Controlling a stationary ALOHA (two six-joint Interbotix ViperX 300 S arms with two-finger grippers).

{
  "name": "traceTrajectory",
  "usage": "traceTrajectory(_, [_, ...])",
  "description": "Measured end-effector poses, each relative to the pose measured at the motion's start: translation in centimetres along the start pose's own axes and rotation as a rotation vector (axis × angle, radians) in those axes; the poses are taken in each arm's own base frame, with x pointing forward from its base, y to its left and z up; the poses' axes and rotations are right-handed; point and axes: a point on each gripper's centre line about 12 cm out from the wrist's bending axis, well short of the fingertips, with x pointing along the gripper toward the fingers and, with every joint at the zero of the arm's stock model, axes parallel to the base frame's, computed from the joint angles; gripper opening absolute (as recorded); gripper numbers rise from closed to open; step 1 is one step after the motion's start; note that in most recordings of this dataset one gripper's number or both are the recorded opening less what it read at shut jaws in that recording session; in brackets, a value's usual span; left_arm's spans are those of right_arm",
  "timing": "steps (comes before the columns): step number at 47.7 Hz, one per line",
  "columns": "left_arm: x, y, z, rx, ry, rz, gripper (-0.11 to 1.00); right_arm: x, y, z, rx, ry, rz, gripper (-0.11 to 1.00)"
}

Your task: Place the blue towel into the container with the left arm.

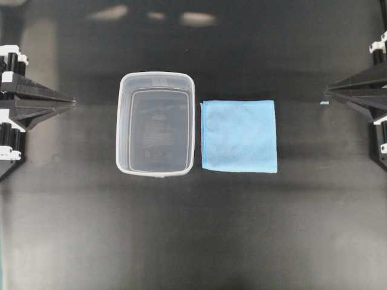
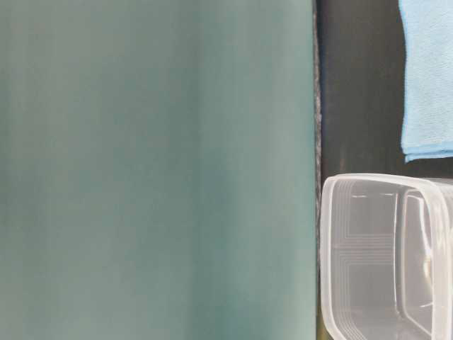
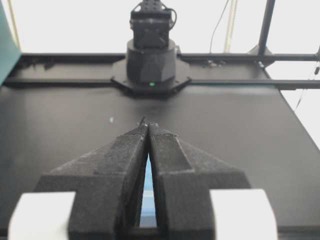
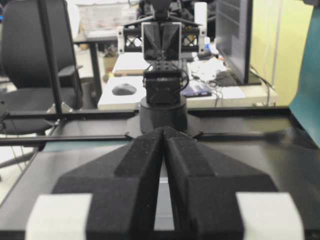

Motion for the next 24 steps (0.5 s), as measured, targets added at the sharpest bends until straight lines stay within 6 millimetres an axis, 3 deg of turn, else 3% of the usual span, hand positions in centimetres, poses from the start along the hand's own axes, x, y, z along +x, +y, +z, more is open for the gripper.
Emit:
traceTrajectory(3, [0.1, -0.1, 0.0, -0.01, 0.009, -0.004, 0.05, 0.0, 0.0, 0.0, 0.003, -0.002, 0.001, 0.06])
traceTrajectory(6, [1.1, -0.2, -0.1, -0.038, 0.068, -0.011, 0.0, 0.0, 0.1, 0.0, 0.017, -0.001, 0.003, -0.01])
traceTrajectory(24, [6.7, -0.2, 1.4, -0.04, 0.321, -0.002, 0.0, -0.1, 0.0, -1.3, 0.112, 0.11, -0.006, -0.01])
